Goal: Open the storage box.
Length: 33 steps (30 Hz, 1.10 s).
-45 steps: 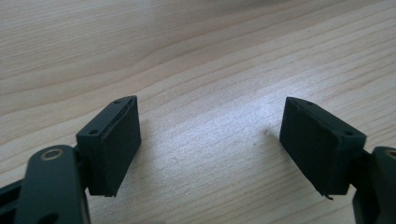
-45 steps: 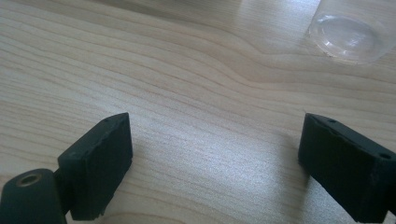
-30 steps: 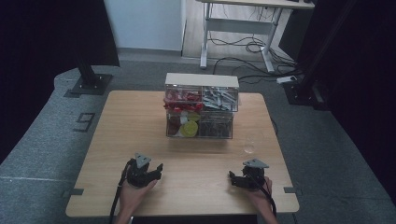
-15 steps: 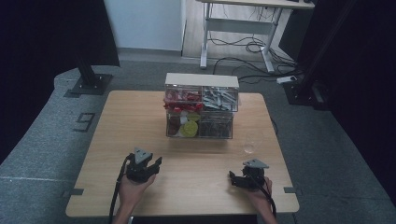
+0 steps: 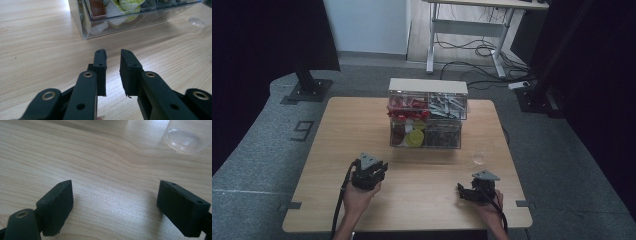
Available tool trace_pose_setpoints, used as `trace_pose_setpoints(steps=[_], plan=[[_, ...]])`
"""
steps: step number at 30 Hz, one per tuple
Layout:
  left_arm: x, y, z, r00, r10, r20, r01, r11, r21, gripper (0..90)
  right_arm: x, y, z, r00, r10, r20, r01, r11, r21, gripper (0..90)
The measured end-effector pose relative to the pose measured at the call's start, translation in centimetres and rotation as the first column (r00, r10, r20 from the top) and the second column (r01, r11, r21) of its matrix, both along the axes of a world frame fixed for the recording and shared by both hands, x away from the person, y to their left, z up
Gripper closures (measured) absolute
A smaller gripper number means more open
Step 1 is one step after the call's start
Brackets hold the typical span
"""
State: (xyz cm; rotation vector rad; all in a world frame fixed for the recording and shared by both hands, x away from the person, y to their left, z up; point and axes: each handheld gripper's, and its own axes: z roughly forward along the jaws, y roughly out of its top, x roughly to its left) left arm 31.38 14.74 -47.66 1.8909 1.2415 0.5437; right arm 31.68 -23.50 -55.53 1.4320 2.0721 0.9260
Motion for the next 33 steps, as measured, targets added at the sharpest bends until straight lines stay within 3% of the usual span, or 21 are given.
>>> trace_pose_setpoints(steps=[4, 9, 33], plan=[[0.3, -0.2, 0.0, 0.9999, -0.012, -0.01, 0.012, 0.9998, -0.013, 80.9, 0.0, 0.0, 0.0, 1.0, 0.001, 0.0, -0.001, 1.0, 0.0, 13.9], [0.4, -0.2, 0.3, 0.9996, 0.009, 0.025, -0.008, 0.9997, -0.024, 87.8, 0.0, 0.0, 0.0, 1.0, 0.001, 0.0, -0.001, 1.0, 0.001, 14.0], [2.8, -2.0, 0.6, 0.9997, -0.016, 0.021, 0.016, 0.9997, -0.018, 90.0, 0.0, 0.0, 0.0, 1.0, 0.001, 0.0, -0.001, 1.0, 0.001, 14.1]])
